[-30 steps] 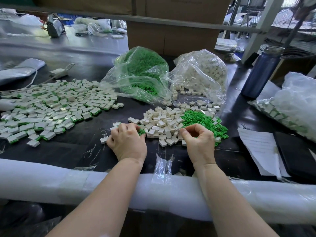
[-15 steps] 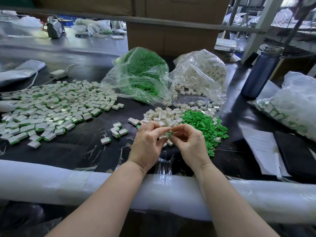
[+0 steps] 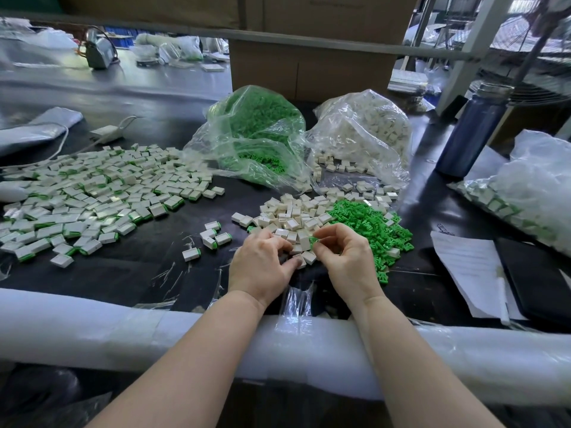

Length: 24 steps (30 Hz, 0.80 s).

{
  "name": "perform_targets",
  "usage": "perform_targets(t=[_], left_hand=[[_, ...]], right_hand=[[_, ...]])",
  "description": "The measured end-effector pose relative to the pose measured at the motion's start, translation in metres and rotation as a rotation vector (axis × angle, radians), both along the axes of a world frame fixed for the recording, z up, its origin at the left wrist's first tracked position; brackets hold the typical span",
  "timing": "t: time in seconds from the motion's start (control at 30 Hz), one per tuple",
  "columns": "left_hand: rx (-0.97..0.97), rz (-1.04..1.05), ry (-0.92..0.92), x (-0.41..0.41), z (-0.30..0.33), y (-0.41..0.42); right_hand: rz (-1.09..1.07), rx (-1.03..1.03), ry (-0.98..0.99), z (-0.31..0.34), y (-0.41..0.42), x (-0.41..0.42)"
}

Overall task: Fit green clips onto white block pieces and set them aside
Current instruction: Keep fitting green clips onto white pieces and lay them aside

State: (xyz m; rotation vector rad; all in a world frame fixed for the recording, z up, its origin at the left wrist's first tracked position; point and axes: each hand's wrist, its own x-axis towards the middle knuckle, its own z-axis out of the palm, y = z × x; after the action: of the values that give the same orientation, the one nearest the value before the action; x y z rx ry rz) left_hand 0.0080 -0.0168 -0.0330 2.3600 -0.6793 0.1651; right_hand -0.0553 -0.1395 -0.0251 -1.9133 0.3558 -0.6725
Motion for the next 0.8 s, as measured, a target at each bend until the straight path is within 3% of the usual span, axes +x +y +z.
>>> perform_targets(t=[0.43, 0.6, 0.8], left_hand=[[-0.107, -0.274, 0.0, -0.0045, 0.0037, -0.0009], [-0.383, -0.244, 0.151, -0.0015, 0.0056, 0.0015], [-0.68, -0.208, 0.497, 0.0044, 0.0056, 0.0043]], right_hand=[[0.01, -0.038, -0.03, -0.0012, -0.0017, -0.0013], [0.023, 0.015, -0.044, 0.0006, -0.0008, -0.0013], [0.087, 0.125, -0.018, 0.0021, -0.001, -0.0013]])
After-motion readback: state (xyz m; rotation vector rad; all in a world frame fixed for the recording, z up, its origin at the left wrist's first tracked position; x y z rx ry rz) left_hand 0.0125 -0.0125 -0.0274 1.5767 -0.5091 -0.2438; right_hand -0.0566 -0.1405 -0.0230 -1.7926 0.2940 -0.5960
